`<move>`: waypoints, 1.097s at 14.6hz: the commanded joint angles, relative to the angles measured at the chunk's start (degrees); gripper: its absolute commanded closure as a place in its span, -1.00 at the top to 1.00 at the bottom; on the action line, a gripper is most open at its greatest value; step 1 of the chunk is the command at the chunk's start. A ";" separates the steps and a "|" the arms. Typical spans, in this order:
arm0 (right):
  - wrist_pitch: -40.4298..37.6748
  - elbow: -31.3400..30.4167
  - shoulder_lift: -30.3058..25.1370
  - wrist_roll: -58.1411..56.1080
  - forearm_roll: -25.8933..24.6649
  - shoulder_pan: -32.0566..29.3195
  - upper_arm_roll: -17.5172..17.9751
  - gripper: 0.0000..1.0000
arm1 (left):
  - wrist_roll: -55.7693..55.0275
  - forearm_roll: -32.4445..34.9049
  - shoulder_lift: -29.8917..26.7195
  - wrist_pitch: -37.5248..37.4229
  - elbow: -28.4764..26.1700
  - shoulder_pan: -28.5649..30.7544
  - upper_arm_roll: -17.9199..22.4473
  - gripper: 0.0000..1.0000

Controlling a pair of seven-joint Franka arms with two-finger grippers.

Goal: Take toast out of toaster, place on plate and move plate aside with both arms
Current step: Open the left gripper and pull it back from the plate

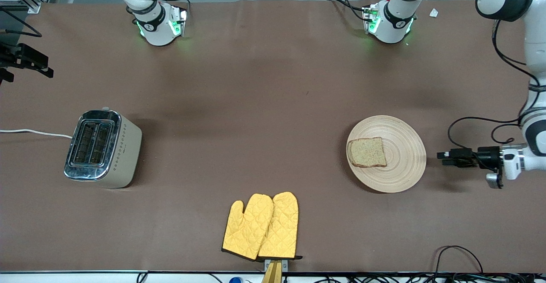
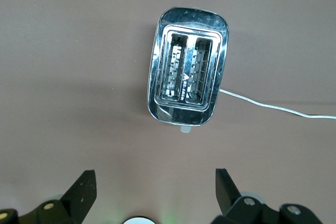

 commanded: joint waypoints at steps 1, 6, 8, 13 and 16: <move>-0.38 0.11 -0.32 -0.47 -0.85 -0.20 0.33 1.00 | -6.09 7.49 -7.30 -1.01 -0.56 -3.29 -0.10 1.00; -0.73 0.11 -0.32 -0.03 -0.85 -0.29 0.33 1.00 | -17.69 19.01 -20.14 -1.18 -0.56 -12.25 -0.11 1.00; -0.64 0.03 -0.32 -0.04 -0.85 -0.55 0.33 1.00 | -22.96 22.53 -24.97 -3.10 -0.65 -15.77 -0.11 1.00; -0.64 0.03 -0.32 -0.12 -0.67 -0.64 0.15 1.00 | -34.40 30.53 -34.03 -7.85 -1.17 -21.49 -0.46 1.00; -0.73 0.03 -0.32 -0.12 -0.58 -0.81 0.15 1.00 | -38.36 34.22 -36.76 -9.80 -2.05 -21.59 -2.99 1.00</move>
